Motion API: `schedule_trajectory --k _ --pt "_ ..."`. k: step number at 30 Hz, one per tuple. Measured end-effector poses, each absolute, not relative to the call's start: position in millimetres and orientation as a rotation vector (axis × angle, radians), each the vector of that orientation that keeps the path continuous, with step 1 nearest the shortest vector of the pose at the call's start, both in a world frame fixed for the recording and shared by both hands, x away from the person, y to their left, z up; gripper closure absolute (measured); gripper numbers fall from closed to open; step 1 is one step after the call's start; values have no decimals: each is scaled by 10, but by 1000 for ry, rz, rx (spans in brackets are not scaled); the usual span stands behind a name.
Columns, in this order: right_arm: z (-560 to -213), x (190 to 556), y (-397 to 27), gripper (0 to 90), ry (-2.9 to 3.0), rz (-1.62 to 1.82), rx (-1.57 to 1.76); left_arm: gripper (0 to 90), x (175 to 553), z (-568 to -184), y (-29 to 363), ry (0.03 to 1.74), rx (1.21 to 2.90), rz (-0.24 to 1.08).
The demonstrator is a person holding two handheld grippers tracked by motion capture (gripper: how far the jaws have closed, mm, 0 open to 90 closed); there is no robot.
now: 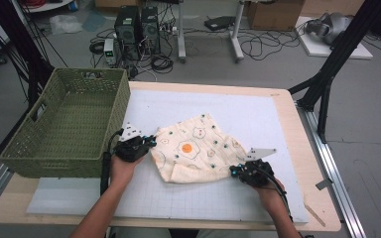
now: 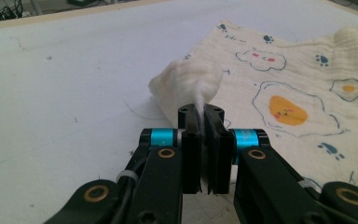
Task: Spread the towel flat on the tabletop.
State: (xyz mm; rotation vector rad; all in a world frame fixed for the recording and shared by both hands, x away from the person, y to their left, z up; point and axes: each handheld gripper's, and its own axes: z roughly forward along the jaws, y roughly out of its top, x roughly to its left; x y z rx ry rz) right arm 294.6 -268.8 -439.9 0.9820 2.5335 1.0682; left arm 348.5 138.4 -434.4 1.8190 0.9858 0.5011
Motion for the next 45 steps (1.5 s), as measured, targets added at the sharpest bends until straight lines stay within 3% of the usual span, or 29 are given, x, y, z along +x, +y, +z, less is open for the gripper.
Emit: schedule_trajectory --k 5,6,8,12,17,23,25,26,27,29,34,36,39,40,45 --pt "-4360 2632 -2780 858 2612 1067 907 856 3502 -4371 1363 984 1833 501" --pt "-4343 2594 -2787 829 2623 1085 897 855 3506 -4381 1355 984 1842 500" --pt "-4281 2564 -2801 684 2595 1131 894 855 3513 -4394 1348 985 1851 494" --pt "-4119 2730 -2880 550 2421 1201 955 853 3530 -4407 1348 988 1846 496" --pt "-4095 3199 -2780 445 2301 1147 1016 852 3545 -4427 1368 998 1847 483" --pt "-4428 3697 -2510 426 2358 999 1128 852 3563 -4445 1380 1013 1862 496" --pt "-4468 3745 -2535 608 2332 1036 1170 852 3572 -4458 1374 1028 1868 501" --pt "-4448 3739 -2570 789 2350 1042 1169 853 3575 -4460 1374 1032 1870 502" --pt "-4436 3723 -2582 854 2360 1023 1160 853 3580 -4463 1371 1035 1868 504" --pt "-4407 3652 -2597 870 2368 938 1109 854 3587 -4471 1352 1038 1873 507" --pt "-4341 3331 -2738 866 2409 824 1106 855 3611 -4491 1265 1024 1901 483" --pt "-4315 3213 -2763 799 2438 827 1075 837 3616 -4489 1265 1032 1891 486" --pt "-4226 3213 -2810 657 2383 931 1084 615 3639 -4485 1316 1111 1835 477" --pt "-4198 3251 -2816 612 2352 961 1094 581 3639 -4481 1328 1118 1829 473" --pt "-4181 3557 -2712 504 2303 1017 1111 548 3622 -4458 1338 1085 1851 503"
